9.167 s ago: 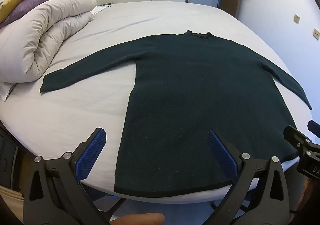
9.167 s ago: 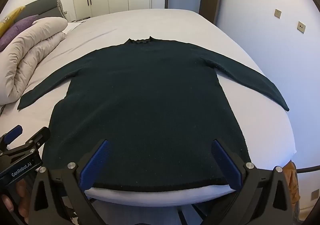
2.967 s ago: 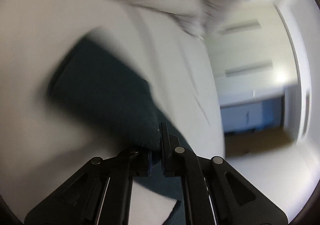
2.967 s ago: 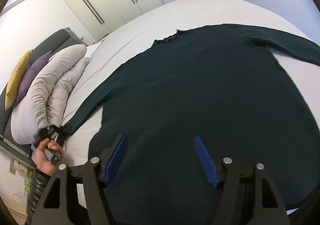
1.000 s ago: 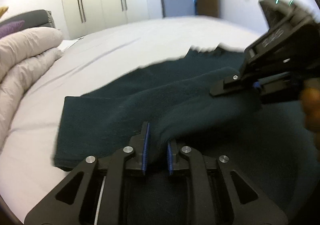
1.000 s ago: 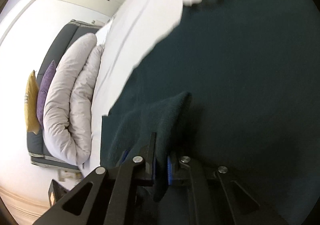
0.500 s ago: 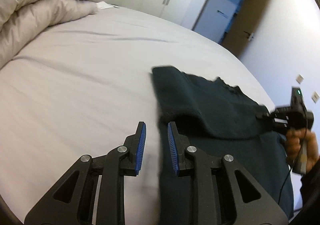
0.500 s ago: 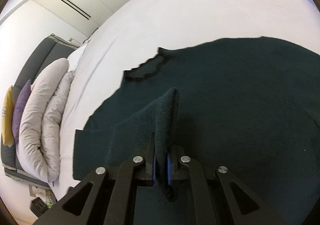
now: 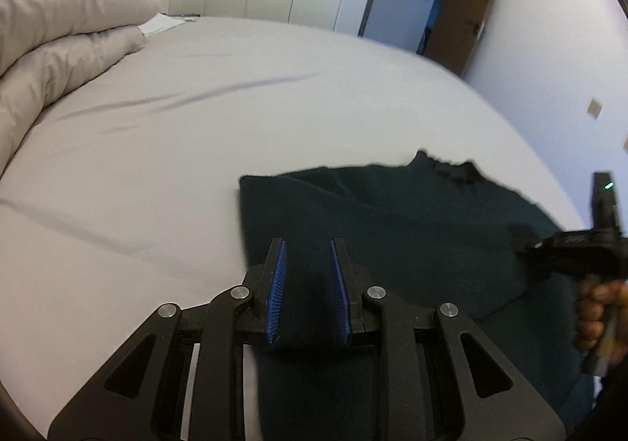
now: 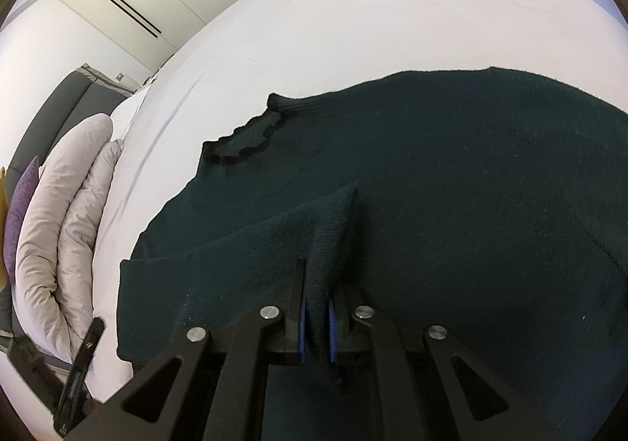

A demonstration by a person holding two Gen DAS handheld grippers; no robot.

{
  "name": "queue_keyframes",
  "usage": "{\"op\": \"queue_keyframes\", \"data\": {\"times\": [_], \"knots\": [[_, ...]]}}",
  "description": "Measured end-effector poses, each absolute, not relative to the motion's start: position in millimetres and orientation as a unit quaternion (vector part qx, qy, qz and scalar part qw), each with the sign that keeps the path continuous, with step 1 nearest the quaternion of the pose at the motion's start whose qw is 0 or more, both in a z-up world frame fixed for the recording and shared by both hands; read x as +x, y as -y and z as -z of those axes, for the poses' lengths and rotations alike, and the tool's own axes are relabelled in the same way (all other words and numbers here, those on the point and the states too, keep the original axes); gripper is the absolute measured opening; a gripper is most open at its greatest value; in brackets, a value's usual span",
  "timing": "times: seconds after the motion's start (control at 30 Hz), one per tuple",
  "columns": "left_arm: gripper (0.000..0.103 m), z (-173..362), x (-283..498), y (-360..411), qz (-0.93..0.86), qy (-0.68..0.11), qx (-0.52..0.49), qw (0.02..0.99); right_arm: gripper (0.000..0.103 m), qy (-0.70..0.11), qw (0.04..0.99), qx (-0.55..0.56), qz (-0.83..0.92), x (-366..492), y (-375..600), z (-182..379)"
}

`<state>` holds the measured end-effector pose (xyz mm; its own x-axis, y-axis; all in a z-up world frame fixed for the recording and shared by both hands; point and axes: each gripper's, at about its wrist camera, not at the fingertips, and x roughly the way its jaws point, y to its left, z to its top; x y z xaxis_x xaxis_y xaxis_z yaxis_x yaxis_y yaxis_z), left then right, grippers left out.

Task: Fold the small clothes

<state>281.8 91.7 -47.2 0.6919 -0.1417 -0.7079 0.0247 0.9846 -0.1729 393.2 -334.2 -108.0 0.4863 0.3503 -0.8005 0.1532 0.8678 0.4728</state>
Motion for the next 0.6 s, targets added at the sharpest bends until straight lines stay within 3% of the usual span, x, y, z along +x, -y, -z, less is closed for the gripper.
{"op": "queue_keyframes", "data": {"times": [0.1,0.2,0.3,0.37,0.47,0.6], "knots": [[0.022,73.9,299.7,-80.2,0.034,-0.433,-0.056,0.899,0.009,-0.504,0.821,0.26,-0.063,393.8,338.3,112.7],[0.022,86.3,300.0,-74.4,0.033,-0.428,-0.036,0.902,0.01,-0.503,0.818,0.271,-0.066,393.1,341.9,115.5],[0.022,88.4,304.4,-71.6,0.037,-0.43,-0.031,0.901,0.022,-0.505,0.805,0.303,-0.074,390.6,347.7,117.6],[0.022,90.1,302.8,-73.7,0.04,-0.427,-0.039,0.902,0.022,-0.505,0.805,0.303,-0.074,386.7,345.8,116.3],[0.022,89.7,301.0,-78.3,0.046,-0.426,-0.05,0.902,0.01,-0.516,0.808,0.276,-0.072,384.1,337.3,115.0],[0.022,88.6,295.5,-81.1,0.059,-0.437,-0.035,0.897,0.008,-0.515,0.796,0.311,-0.063,380.7,349.4,111.3]]}}
